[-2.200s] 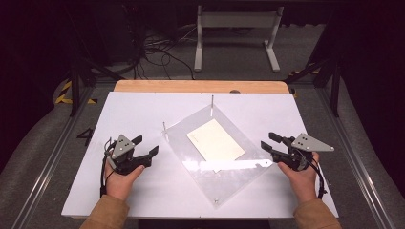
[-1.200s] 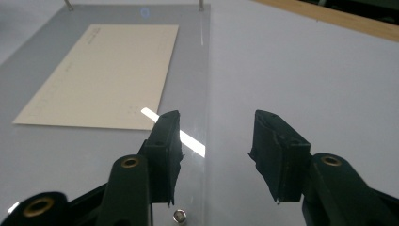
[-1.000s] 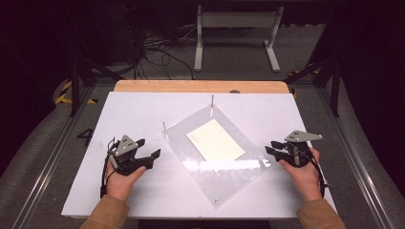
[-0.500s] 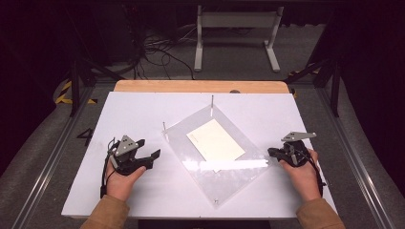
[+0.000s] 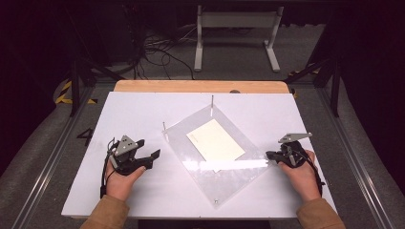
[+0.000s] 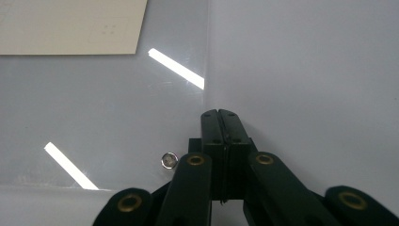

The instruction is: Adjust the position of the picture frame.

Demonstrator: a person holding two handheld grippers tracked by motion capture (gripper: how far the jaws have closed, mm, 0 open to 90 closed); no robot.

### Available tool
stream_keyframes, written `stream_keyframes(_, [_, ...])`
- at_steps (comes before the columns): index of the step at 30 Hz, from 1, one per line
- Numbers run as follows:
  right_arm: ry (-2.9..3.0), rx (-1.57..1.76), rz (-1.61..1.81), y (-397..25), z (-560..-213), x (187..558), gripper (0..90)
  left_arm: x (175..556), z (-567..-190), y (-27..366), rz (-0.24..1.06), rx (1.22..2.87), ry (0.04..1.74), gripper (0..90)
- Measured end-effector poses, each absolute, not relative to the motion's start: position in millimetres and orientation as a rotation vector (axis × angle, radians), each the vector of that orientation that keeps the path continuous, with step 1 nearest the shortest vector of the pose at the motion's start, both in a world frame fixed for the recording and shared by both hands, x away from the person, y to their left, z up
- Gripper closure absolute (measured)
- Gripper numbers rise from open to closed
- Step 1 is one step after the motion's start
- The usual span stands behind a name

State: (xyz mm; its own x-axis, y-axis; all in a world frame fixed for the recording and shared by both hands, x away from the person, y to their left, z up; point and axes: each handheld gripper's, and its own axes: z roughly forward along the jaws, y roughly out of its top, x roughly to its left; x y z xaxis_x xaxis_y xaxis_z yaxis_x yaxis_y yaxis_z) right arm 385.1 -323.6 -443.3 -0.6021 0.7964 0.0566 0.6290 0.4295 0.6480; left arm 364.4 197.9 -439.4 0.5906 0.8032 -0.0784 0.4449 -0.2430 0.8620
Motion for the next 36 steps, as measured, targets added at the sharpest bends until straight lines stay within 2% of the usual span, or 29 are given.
stream_keyframes(25, [2.689, 0.975, 0.991, -262, -444, 364, 89.6, 367, -442, 199, 0.471, 1.888, 1.037, 26.5])
stream_keyframes(29, [2.708, 0.916, 0.925, -259, -436, 361, 82.4, 367, -442, 200, 0.470, 1.886, 1.041, 26.5])
stream_keyframes(36, [2.767, 0.774, 0.939, -245, -420, 349, 78.0, 366, -441, 201, 0.471, 1.890, 1.034, 26.5])
